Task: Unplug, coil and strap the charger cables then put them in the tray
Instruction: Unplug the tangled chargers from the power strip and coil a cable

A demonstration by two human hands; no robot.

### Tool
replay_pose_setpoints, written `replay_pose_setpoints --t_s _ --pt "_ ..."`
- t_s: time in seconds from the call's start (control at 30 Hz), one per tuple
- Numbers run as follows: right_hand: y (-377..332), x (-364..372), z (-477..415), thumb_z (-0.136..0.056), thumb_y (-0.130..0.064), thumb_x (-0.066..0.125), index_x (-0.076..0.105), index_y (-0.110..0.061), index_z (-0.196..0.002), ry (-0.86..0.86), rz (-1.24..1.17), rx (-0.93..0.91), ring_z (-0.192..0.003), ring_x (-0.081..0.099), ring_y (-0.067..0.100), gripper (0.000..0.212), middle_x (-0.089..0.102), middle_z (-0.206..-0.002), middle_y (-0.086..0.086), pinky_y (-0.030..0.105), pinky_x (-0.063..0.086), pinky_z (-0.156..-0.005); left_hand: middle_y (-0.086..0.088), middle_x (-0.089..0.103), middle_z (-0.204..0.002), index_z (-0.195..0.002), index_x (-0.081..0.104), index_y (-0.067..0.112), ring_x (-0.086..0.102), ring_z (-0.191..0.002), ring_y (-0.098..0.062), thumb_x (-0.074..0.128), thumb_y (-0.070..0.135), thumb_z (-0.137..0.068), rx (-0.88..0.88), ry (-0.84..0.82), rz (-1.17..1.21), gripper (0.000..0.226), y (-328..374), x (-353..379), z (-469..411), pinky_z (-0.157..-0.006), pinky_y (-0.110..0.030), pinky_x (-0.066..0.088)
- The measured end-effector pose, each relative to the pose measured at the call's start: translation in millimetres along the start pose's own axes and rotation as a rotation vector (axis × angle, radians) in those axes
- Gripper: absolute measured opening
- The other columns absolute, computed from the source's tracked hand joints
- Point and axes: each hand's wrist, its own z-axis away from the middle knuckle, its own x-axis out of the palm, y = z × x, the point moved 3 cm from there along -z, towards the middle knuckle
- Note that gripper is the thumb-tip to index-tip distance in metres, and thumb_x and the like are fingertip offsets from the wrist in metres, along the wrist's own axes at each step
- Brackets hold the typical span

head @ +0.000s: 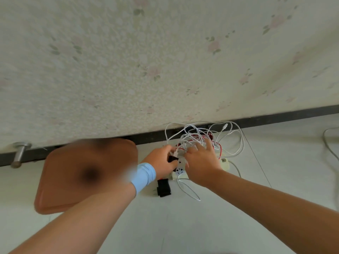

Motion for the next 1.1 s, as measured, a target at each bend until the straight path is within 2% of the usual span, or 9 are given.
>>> replay_pose_setpoints --t_s 0.1,0.23,0.33,0.4,0.5,0.63,0.87,1.0,1.1 --pt "-6 -17 9 -0.084 -0.023 0.055 0.067 -0.018 -0.086 0.340 -0.169 -0.002 -0.084 0.062 0.025 0.013 0.063 -0.087 0.001 0.044 0.041 -0.087 0.006 0.063 -0.080 -0.105 0.062 0.028 0.056 -0.070 -0.013 0.054 0.027 -0.095 0.004 0.025 0.038 0.013 -9 -12 14 -0.063 -0.024 0.044" --pt "-19 -20 11 -0.068 -0.002 0.067 0.060 -0.015 -0.111 0.493 -0.303 -0.030 -0.087 0.056 0.025 0.046 0.056 -0.103 0.006 0.035 0.051 -0.078 -0.001 0.054 -0.066 -0.065 0.054 0.026 0.050 -0.066 -0.018 0.048 0.025 -0.091 -0.068 -0.016 0.183 0.027 -19 -30 23 -0.067 -0.030 0.040" --pt "-22 -19 8 -0.063 0.005 0.069 0.063 -0.015 -0.119 0.534 -0.274 -0.005 -0.090 0.055 0.026 0.060 0.057 -0.108 0.009 0.036 0.053 -0.078 -0.005 0.054 -0.067 -0.059 0.055 0.022 0.049 -0.066 -0.020 0.045 0.032 -0.076 -0.157 -0.107 0.210 0.022 -26 -40 28 -0.068 -0.034 0.040" --pt "-27 -13 4 -0.066 -0.002 0.073 0.072 -0.020 -0.108 0.477 -0.215 -0.049 -0.093 0.054 0.028 0.046 0.060 -0.108 0.006 0.038 0.050 -0.078 -0.005 0.057 -0.073 -0.072 0.064 0.016 0.052 -0.071 -0.021 0.051 0.030 -0.083 -0.192 -0.212 0.056 0.022 -33 -41 31 -0.071 -0.032 0.042" --pt "-49 1 -1 -0.082 -0.018 0.076 0.073 -0.024 -0.102 0.132 -0.072 -0.181 -0.098 0.055 0.026 0.021 0.058 -0.108 0.003 0.038 0.049 -0.083 0.000 0.068 -0.105 -0.106 0.072 0.021 0.062 -0.099 -0.021 0.060 0.029 -0.090 -0.221 -0.371 -0.160 0.022 -43 -33 38 -0.089 -0.030 0.049" --pt "-73 13 0 -0.094 -0.004 0.058 0.069 -0.011 -0.114 -0.132 -0.032 -0.286 -0.107 0.053 0.030 0.023 0.052 -0.118 0.010 0.039 0.047 -0.085 0.001 0.067 -0.119 -0.119 0.068 0.021 0.062 -0.106 -0.022 0.061 0.033 -0.092 -0.169 -0.510 -0.477 0.030 -48 -9 42 -0.091 -0.030 0.050" --pt "-76 31 7 -0.099 -0.011 0.054 0.064 -0.019 -0.129 -0.173 -0.105 -0.509 -0.105 0.057 0.033 0.033 0.053 -0.123 0.013 0.044 0.050 -0.084 -0.006 0.055 -0.082 -0.113 0.066 0.011 0.049 -0.074 -0.026 0.050 0.019 -0.095 -0.034 -0.585 -0.753 0.026 -28 18 36 -0.066 -0.031 0.042" --pt "-45 25 17 -0.088 -0.011 0.063 0.058 -0.027 -0.120 0.092 -0.410 -0.455 -0.068 0.065 0.033 0.036 0.058 -0.125 0.013 0.037 0.054 -0.054 -0.005 0.062 -0.095 -0.109 0.068 0.017 0.057 -0.082 -0.026 0.050 0.008 -0.092 0.062 -0.362 -0.700 0.026 -11 5 26 -0.072 -0.032 0.045" --pt "-6 11 20 -0.079 -0.004 0.051 0.052 -0.023 -0.102 0.314 -0.600 -0.226 -0.074 0.062 0.030 0.030 0.060 -0.113 0.007 0.037 0.052 -0.062 -0.004 0.062 -0.099 -0.100 0.064 0.014 0.058 -0.094 -0.025 0.050 0.010 -0.090 0.254 0.017 -0.494 0.018 6 -9 20 -0.080 -0.035 0.048"
